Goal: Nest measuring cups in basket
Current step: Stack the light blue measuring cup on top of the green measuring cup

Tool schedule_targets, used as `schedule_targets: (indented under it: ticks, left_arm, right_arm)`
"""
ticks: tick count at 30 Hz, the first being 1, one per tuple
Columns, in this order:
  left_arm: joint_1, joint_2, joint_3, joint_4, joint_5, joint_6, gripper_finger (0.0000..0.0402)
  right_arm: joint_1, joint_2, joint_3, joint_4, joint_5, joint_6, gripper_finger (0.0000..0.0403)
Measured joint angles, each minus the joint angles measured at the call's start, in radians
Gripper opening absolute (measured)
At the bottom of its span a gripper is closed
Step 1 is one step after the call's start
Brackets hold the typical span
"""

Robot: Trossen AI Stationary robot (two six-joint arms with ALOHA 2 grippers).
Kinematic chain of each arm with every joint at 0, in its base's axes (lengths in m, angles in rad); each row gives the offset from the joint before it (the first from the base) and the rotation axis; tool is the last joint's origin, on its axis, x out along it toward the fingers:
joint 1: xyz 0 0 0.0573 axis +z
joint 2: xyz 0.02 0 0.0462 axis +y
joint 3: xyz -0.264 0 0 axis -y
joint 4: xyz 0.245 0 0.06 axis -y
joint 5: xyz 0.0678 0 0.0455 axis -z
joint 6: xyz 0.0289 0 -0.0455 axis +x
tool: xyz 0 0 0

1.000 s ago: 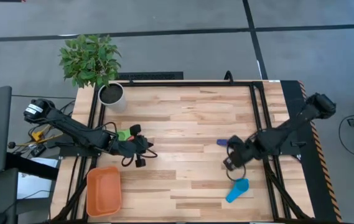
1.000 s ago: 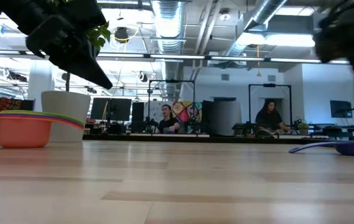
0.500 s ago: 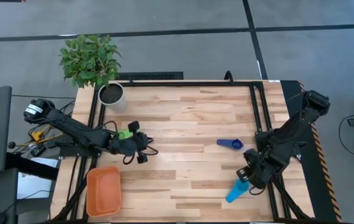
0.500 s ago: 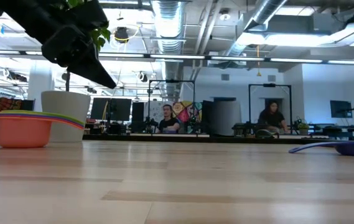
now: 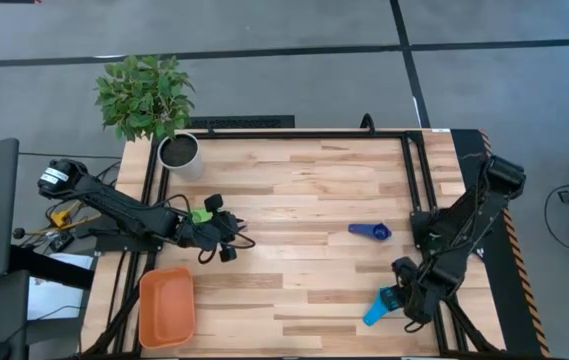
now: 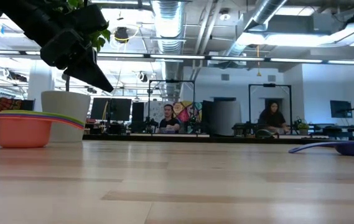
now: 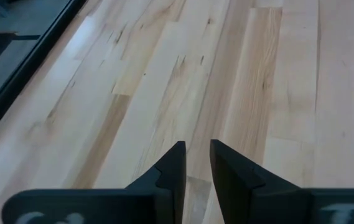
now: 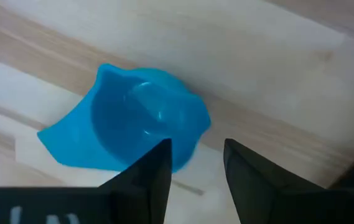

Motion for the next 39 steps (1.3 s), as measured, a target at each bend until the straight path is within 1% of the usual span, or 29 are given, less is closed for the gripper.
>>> schedule_targets:
  ticks: [4, 6, 8, 11, 14, 15, 17, 20, 22, 26, 28, 32, 36, 37, 39]
  left_arm:
    - [0.000, 0.000, 0.000, 0.000, 0.000, 0.003, 0.0064]
    - [0.000, 0.000, 0.000, 0.001, 0.000, 0.005, 0.0064]
    - [0.000, 0.000, 0.000, 0.000, 0.000, 0.006, 0.0064]
    - [0.000, 0.000, 0.000, 0.002, 0.000, 0.010, 0.0064]
    - [0.000, 0.000, 0.000, 0.002, -0.001, 0.017, 0.0064]
    - [0.000, 0.000, 0.000, 0.002, -0.001, 0.017, 0.0064]
    - [0.000, 0.000, 0.000, 0.003, -0.001, 0.017, 0.0064]
    - [0.000, 0.000, 0.000, 0.005, -0.001, 0.014, 0.0064]
    - [0.000, 0.000, 0.000, 0.018, -0.001, -0.001, 0.0064]
    - [0.000, 0.000, 0.000, 0.085, 0.010, -0.010, 0.0064]
    - [0.000, 0.000, 0.000, 0.131, 0.027, -0.011, 0.0064]
    - [0.000, 0.000, 0.000, 0.182, 0.055, 0.000, 0.0064]
    - [0.000, 0.000, 0.000, 0.221, 0.060, 0.004, 0.0066]
    - [0.000, 0.000, 0.000, 0.236, 0.066, 0.005, 0.0068]
    - [0.000, 0.000, 0.000, 0.278, 0.087, 0.006, 0.0075]
  right_arm:
    - [-0.004, 0.038, 0.000, 0.008, 0.001, -0.004, 0.0146]
    - [-0.017, 0.044, 0.000, 0.004, -0.001, -0.011, 0.0128]
    - [-0.036, 0.042, 0.000, 0.001, 0.005, -0.052, 0.0103]
    - [-0.092, 0.040, 0.013, -0.016, 0.005, -0.167, 0.0059]
    - [-0.172, 0.040, 0.033, -0.029, 0.011, -0.349, 0.0019]
    - [-0.203, 0.040, 0.039, -0.029, 0.013, -0.416, 0.0013]
    - [-0.273, 0.045, 0.056, -0.028, 0.027, -0.560, 0.0014]
    - [-0.383, 0.066, 0.092, -0.030, 0.044, -0.777, 0.0029]
    - [-0.454, 0.092, 0.124, -0.029, 0.054, -0.914, 0.0031]
    - [-0.591, 0.159, 0.214, -0.025, 0.098, -1.167, 0.0016]
    - [-0.644, 0.201, 0.272, -0.025, 0.140, -1.280, 0.0011]
    - [-0.713, 0.290, 0.406, 0.006, 0.231, -1.528, 0.0019]
    - [-0.738, 0.391, 0.540, 0.055, 0.290, -1.792, 0.0027]
    - [-0.741, 0.418, 0.574, 0.059, 0.305, -1.848, 0.0026]
    - [-0.750, 0.469, 0.644, 0.064, 0.340, -1.911, 0.0021]
